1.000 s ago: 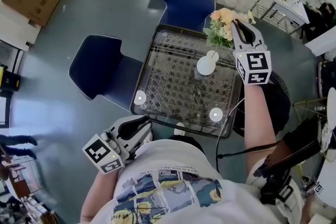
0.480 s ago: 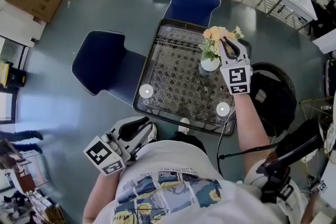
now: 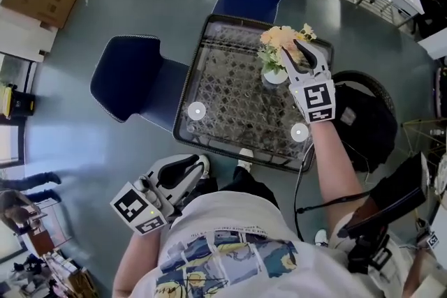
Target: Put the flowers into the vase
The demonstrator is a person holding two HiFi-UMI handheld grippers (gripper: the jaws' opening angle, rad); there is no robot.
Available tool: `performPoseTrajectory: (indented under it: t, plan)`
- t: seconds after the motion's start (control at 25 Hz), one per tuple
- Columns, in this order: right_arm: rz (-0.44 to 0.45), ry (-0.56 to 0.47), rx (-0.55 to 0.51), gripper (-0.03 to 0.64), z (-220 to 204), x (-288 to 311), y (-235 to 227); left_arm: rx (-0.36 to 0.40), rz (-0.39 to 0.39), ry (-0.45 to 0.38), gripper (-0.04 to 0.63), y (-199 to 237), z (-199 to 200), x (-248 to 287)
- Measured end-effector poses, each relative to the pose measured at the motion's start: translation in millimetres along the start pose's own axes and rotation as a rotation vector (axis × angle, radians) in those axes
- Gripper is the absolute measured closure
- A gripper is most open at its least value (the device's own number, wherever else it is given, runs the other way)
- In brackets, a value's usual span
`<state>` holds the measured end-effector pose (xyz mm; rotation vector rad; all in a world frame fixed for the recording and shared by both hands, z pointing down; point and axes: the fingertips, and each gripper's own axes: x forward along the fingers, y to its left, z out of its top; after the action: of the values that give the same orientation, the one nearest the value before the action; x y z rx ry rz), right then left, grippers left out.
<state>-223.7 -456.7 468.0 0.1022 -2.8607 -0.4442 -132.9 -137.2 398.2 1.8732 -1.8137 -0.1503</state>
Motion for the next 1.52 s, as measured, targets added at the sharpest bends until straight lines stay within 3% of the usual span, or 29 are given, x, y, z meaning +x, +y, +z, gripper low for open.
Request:
performPoseTrajectory:
  t: [0.2,0.4,0.52,0.6,0.72,0.88,1.04,1.12,1.24,1.52]
  plan:
    - [-0.026,-0.048,0.024,0.495,34,-28,12,0.048,-0.063,-0.004,0.549,-5,-3,-1]
    - [-0.013,-0.024,0.061,0.497,49,-75,52,0.096,-0.149,0.019,0.549,-7,-5,-5]
    - [0.032,0.023,0.126,0.499,46,-99,103,0.145,-0.178,0.056,0.549,-10,-15,-22]
    - [0.064,0.065,0.187,0.557,41,-112,146,0.158,-0.205,0.072,0.551,-13,-22,-42]
    - [0.109,0.099,0.277,0.594,45,-128,211,0.166,-0.25,0.083,0.565,-7,-32,-73]
    - [0.162,0.142,0.282,0.607,62,-149,303,0.182,-0.291,0.101,0.586,1,-50,-128]
    - [0.154,0.178,0.269,0.607,74,-171,376,0.203,-0.355,0.093,0.586,0,-70,-177]
    - [0.121,0.197,0.296,0.607,72,-182,403,0.196,-0.402,0.08,0.586,-5,-78,-200]
    - [0.091,0.209,0.353,0.607,75,-199,439,0.22,-0.431,0.127,0.586,-6,-98,-225]
    - [0.065,0.205,0.328,0.607,109,-229,479,0.214,-0.513,0.172,0.586,-18,-125,-257]
